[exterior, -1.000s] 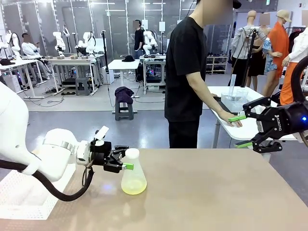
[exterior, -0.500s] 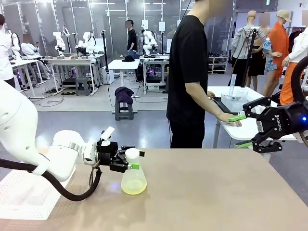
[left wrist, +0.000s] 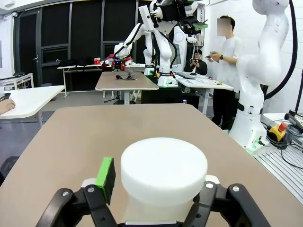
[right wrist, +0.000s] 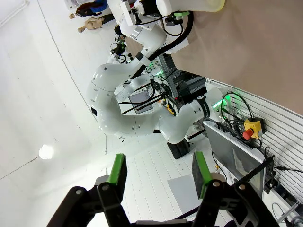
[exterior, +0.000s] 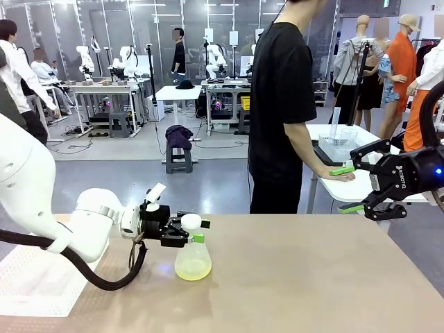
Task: Prepare the solutions needed for the experiment.
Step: When the human places the Big flask in the center of the table, pick up the Big flask and place it in the left Organizing basket.
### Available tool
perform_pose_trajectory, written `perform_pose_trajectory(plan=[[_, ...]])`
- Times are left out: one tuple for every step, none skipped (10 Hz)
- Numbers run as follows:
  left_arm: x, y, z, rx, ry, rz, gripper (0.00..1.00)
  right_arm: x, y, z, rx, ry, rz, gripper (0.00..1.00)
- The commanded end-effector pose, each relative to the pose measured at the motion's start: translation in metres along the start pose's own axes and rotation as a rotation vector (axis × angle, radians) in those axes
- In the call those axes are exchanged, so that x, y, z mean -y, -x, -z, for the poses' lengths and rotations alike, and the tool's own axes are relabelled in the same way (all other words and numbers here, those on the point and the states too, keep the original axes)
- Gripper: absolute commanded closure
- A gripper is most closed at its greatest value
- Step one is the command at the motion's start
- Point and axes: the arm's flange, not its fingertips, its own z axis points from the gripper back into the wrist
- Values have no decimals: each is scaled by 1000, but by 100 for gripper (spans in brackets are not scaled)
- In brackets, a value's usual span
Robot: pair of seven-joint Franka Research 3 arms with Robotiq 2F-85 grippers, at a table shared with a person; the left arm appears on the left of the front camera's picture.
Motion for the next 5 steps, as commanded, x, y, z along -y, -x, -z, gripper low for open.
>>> perform_pose_trajectory(plan=[[-1, -4, -2, 11, 0, -23, 35, -1, 1, -1, -2, -4, -5, 30], [1, -6, -4, 6, -5, -23, 70, -1, 1, -1, -2, -4, -5, 30], [3, -6, -6, 2, -7, -27, 54, -1, 1, -1, -2, -4, -5, 30], [3, -7, -8, 1, -9, -28, 89, -1, 1, -1, -2, -4, -5, 30], [4, -8, -11, 1, -9, -27, 73, -1, 1, -1, -2, -4, -5, 30]])
